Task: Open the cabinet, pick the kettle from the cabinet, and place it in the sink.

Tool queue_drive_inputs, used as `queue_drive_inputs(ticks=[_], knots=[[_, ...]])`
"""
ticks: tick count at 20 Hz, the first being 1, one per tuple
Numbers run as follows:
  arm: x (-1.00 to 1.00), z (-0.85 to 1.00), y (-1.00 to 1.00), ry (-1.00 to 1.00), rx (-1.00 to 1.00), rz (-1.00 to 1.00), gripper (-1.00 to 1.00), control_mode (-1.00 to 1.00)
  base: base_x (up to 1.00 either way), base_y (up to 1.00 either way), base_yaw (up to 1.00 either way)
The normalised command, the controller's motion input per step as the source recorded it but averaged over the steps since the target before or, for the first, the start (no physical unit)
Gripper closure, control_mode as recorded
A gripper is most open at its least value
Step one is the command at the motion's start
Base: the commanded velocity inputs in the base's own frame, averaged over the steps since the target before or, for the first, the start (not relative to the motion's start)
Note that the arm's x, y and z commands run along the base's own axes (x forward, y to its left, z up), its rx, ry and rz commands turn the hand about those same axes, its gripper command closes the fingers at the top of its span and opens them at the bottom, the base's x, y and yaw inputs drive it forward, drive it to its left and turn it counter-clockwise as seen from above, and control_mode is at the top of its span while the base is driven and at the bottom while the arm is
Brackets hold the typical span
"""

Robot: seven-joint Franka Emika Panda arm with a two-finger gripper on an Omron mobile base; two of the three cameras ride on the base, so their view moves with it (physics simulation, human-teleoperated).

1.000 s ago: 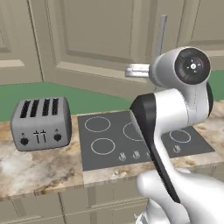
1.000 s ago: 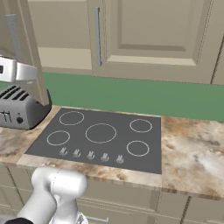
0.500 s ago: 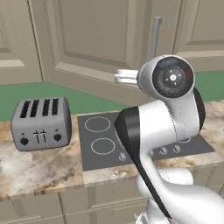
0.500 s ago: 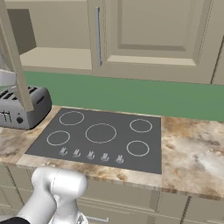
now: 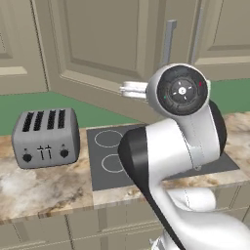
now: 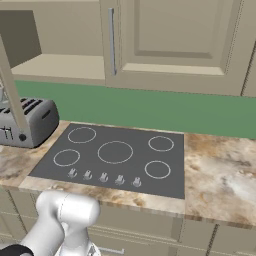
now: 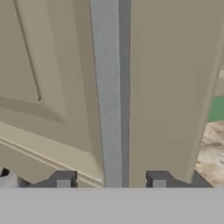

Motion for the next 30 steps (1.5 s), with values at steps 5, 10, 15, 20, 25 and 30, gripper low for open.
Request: queue_drive_inputs(ticks=[5, 10, 15, 20, 25, 30], knots=[[-0.46, -0.01, -0.10, -0.03, 0.10, -0.01, -1.00, -1.00, 0.00, 0.00, 0.00], [-0.44, -0.01, -0.19, 0.00, 0.19, 0.00, -1.00, -1.00, 0.00, 0.00, 0.00], [-0.39, 0.00, -0.35, -0.01, 0.26, 0.02, -1.00, -1.00, 0.00, 0.00, 0.00], [-0.19, 0.00, -0.48, 0.00, 0.29, 0.15, -1.00, -1.00, 0.00, 0.00, 0.00], [-0.09, 0.00, -0.48, 0.00, 0.27, 0.19, -1.00, -1.00, 0.00, 0.00, 0.00], [0.01, 0.00, -0.40, 0.00, 0.29, 0.22, -1.00, -1.00, 0.00, 0.00, 0.00]])
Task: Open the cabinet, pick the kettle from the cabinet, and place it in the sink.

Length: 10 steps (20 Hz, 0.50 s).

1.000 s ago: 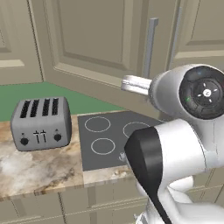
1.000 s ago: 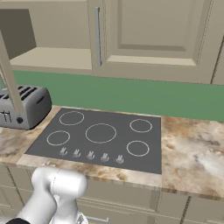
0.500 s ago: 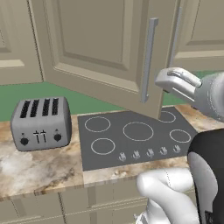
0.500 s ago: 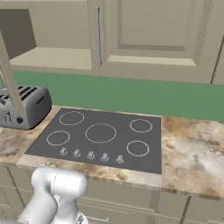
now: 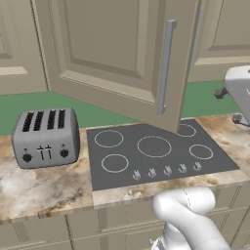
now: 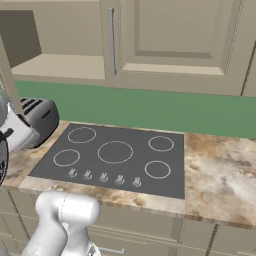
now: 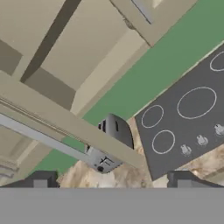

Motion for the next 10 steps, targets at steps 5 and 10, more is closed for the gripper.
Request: queue_drive_inputs(ticks=[5, 10], knots=[[0.22, 0.00, -0.13, 0.00, 0.18, 0.13, -1.00, -1.00, 0.00, 0.00, 0.00], [0.40, 0.00, 0.00, 0.01, 0.16, 0.13, -1.00, -1.00, 0.00, 0.00, 0.00]])
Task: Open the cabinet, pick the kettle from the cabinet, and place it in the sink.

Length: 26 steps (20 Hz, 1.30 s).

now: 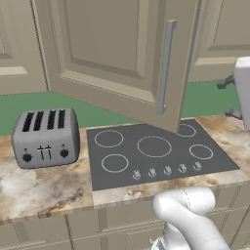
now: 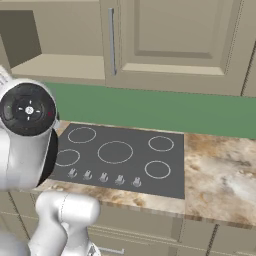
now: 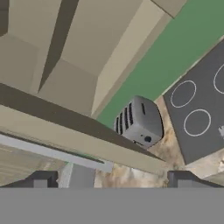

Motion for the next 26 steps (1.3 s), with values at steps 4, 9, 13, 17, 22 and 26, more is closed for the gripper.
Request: queue_drive_inputs(ticks=[4, 9, 13, 17, 22, 26], knots=[[0.53, 0.00, 0.07, 0.06, 0.13, 0.17, -1.00, -1.00, 0.00, 0.00, 0.00], [0.50, 0.00, 0.06, 0.07, 0.13, 0.23, -1.00, -1.00, 0.00, 0.00, 0.00], [0.42, -0.08, 0.11, 0.03, 0.07, 0.23, -1.00, -1.00, 0.00, 0.00, 0.00], [0.34, -0.08, 0.18, 0.00, 0.01, 0.21, -1.00, -1.00, 0.00, 0.00, 0.00], [0.31, -0.10, 0.31, 0.00, 0.01, 0.17, -1.00, -1.00, 0.00, 0.00, 0.00], [0.30, 0.00, 0.13, 0.00, 0.10, 0.21, -1.00, -1.00, 0.00, 0.00, 0.00]])
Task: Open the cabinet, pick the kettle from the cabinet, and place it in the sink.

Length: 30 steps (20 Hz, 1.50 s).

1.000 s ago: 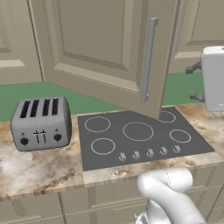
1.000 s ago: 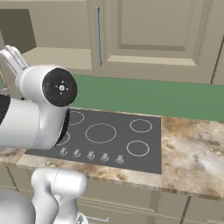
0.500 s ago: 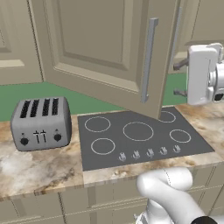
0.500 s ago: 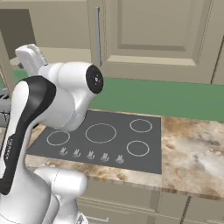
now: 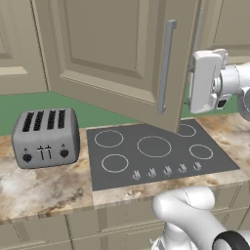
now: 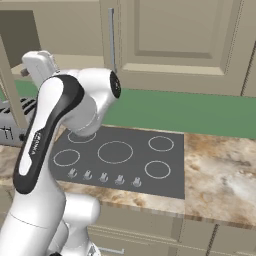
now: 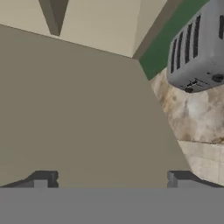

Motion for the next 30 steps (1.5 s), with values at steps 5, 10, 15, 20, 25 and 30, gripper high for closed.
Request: queue_drive_inputs(ticks=[5, 10, 15, 20, 25, 30], knots=[[0.15, 0.00, 0.15, 0.00, 0.10, 0.25, -1.00, -1.00, 0.00, 0.00, 0.00], [-0.14, 0.00, 0.34, -0.04, 0.01, 0.28, -1.00, -1.00, 0.00, 0.00, 0.00], [-0.37, 0.00, 0.34, -0.08, 0.00, 0.26, -1.00, -1.00, 0.00, 0.00, 0.00], [-0.48, 0.00, 0.29, -0.15, 0.00, 0.20, -1.00, -1.00, 0.00, 0.00, 0.00], [-0.48, -0.02, 0.39, -0.21, 0.00, 0.06, -1.00, -1.00, 0.00, 0.00, 0.00], [-0.37, -0.09, 0.52, -0.31, 0.00, -0.02, -1.00, -1.00, 0.00, 0.00, 0.00]])
